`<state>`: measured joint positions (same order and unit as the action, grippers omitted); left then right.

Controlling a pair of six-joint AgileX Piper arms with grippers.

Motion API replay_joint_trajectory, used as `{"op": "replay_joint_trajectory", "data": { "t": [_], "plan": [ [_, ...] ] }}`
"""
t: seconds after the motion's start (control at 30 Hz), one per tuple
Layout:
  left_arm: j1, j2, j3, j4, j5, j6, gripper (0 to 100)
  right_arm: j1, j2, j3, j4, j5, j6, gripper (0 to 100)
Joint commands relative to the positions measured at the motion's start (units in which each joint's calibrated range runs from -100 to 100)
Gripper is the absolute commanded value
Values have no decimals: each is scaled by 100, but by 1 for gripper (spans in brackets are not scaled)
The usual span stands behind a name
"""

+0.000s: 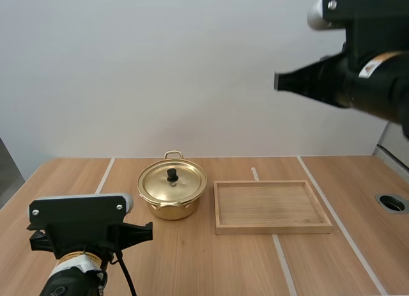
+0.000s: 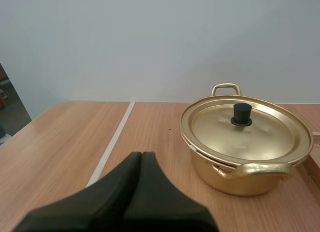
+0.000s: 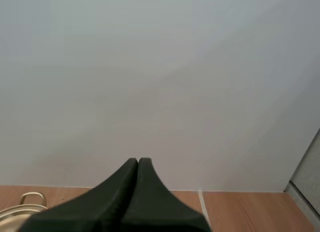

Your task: Open the pot, put the pineapple inside, and close it

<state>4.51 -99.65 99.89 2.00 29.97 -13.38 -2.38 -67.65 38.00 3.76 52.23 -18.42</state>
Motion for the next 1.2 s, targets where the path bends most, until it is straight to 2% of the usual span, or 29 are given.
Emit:
{"op": "replay_joint_trajectory", "data": {
  "t": [0.0,0.2,0.37,0.63,0.73,1.17],
  "plan": [
    [-9,-35,11,4,-55,-24,0,-2,-1085,2414,218,-1610,8,0],
    [-9,-35,11,4,-55,-24,0,177,-2373,4631,153,-2890,8,0],
    [-9,-35,11,4,-55,-24,0,316,-3235,5625,153,-2948,8,0],
    [-9,-35,11,4,-55,-24,0,325,-3235,6185,215,-2838,8,0],
    [-9,-35,11,4,-55,-24,0,325,-3235,6200,410,-2744,8,0],
    [-9,-35,11,4,-55,-24,0,325,-3235,6200,388,-2086,8,0]
  ]
}}
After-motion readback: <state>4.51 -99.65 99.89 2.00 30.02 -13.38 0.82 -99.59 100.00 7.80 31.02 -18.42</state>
